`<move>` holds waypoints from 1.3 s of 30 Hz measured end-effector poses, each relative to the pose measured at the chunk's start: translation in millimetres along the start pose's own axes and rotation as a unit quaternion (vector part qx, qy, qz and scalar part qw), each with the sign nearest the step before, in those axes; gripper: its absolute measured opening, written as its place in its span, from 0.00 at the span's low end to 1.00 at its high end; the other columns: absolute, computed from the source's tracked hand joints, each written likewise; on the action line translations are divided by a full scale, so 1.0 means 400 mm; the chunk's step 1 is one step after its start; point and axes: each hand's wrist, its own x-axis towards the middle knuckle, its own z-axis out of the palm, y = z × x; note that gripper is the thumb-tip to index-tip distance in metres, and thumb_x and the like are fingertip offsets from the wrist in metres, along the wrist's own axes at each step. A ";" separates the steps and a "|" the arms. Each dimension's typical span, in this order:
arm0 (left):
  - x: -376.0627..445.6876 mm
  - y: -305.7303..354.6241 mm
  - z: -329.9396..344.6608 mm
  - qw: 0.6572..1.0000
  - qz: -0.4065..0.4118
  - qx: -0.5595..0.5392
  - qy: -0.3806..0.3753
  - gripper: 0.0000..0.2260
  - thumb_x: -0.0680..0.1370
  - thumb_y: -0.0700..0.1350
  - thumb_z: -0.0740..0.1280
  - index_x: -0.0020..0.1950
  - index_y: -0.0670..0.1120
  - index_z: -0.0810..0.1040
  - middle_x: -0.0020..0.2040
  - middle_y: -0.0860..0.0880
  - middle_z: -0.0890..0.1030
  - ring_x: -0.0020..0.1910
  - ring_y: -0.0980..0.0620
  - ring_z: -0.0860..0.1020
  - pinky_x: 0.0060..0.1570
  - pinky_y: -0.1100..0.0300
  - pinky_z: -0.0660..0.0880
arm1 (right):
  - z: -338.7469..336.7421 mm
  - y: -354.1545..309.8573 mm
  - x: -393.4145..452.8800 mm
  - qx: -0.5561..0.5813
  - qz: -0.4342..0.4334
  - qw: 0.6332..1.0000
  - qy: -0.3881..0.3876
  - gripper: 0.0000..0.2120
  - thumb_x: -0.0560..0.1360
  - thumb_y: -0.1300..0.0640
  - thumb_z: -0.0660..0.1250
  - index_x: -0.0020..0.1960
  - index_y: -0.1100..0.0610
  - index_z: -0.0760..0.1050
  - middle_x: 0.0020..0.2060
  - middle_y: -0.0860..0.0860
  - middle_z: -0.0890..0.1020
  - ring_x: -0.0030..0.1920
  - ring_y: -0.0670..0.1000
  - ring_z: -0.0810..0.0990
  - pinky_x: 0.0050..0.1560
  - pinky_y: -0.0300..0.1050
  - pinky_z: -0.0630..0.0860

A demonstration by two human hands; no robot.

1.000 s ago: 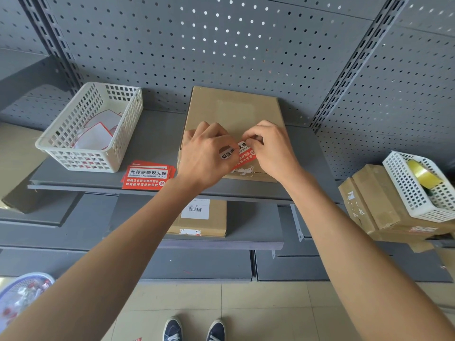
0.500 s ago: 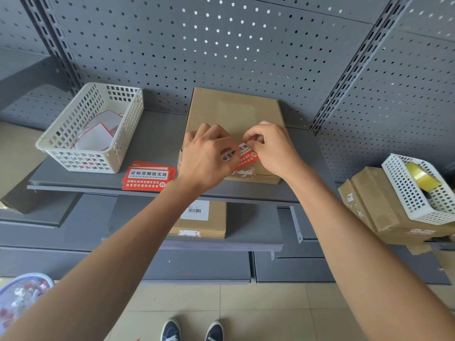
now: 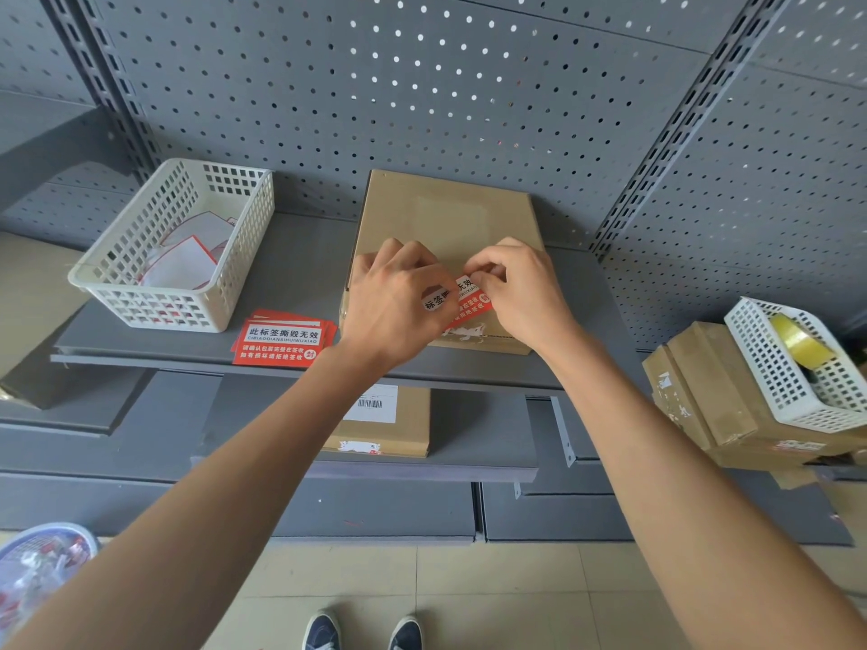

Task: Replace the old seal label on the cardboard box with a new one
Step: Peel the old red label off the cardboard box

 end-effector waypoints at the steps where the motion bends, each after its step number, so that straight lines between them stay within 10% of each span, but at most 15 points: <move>1: 0.000 0.000 0.000 1.000 0.000 0.000 0.000 0.06 0.74 0.52 0.71 0.45 0.52 0.87 0.48 0.51 0.82 0.50 0.44 0.78 0.54 0.45 0.71 | 0.001 0.000 0.001 0.001 0.002 1.000 0.001 0.07 0.78 0.64 0.70 0.49 0.55 0.85 0.45 0.48 0.79 0.41 0.46 0.79 0.43 0.38 0.73; 39: 0.000 -0.001 0.003 1.000 0.007 0.007 0.007 0.05 0.73 0.51 0.72 0.44 0.53 0.86 0.48 0.51 0.82 0.49 0.44 0.78 0.52 0.47 0.70 | -0.011 -0.019 0.005 -0.010 0.020 1.000 -0.018 0.07 0.78 0.63 0.69 0.47 0.54 0.84 0.46 0.49 0.79 0.44 0.48 0.79 0.46 0.45 0.77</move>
